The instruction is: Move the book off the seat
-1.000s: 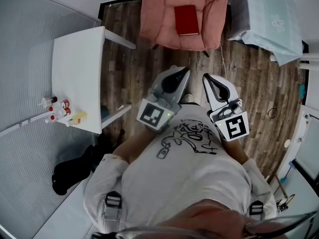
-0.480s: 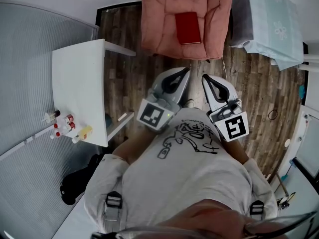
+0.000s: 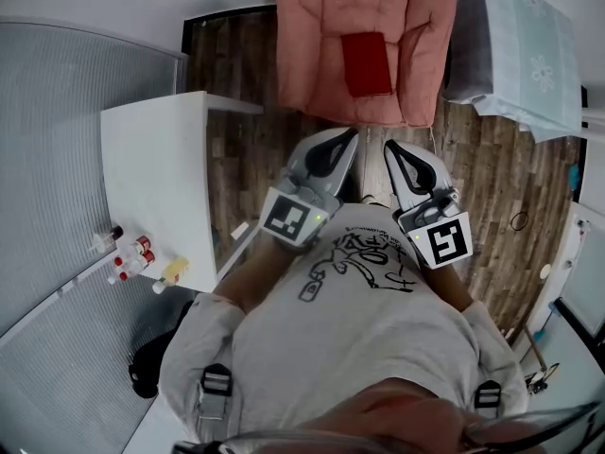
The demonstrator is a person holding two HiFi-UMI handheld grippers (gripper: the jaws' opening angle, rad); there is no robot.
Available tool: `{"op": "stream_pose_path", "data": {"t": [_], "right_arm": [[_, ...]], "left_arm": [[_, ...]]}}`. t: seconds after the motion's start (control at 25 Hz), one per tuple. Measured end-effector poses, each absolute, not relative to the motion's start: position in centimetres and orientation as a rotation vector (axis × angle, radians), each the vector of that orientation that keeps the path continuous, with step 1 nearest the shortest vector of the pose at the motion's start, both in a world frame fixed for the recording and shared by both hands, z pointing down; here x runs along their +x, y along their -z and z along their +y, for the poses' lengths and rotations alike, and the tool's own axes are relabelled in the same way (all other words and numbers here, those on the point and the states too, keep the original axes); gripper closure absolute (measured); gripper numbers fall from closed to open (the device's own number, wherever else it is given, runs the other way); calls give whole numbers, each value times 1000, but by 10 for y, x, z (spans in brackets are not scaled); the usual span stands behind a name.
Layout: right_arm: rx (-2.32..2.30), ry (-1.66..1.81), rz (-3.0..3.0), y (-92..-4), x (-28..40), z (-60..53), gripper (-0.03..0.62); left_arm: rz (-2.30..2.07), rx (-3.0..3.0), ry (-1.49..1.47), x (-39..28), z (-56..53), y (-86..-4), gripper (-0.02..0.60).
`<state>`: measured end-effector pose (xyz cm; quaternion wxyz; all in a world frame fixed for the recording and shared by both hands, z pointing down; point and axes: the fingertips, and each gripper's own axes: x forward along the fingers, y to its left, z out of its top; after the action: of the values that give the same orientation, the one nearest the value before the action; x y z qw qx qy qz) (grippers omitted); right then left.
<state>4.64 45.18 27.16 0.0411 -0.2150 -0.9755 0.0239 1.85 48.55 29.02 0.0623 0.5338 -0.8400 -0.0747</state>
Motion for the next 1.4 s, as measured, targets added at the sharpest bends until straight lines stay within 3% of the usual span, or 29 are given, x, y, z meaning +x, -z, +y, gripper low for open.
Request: {"op": "stream_pose_path", "data": {"t": [0.6,1.4], "right_arm": [[-598,-39,-2978,-276,-28,466,589],[-570,-58,-2945,-294,-48,446,589]], "left_arm": [[-2495,1650,254,-54,499,-297,580],[-2452,1639,251,-70,480,-315,580]]}}
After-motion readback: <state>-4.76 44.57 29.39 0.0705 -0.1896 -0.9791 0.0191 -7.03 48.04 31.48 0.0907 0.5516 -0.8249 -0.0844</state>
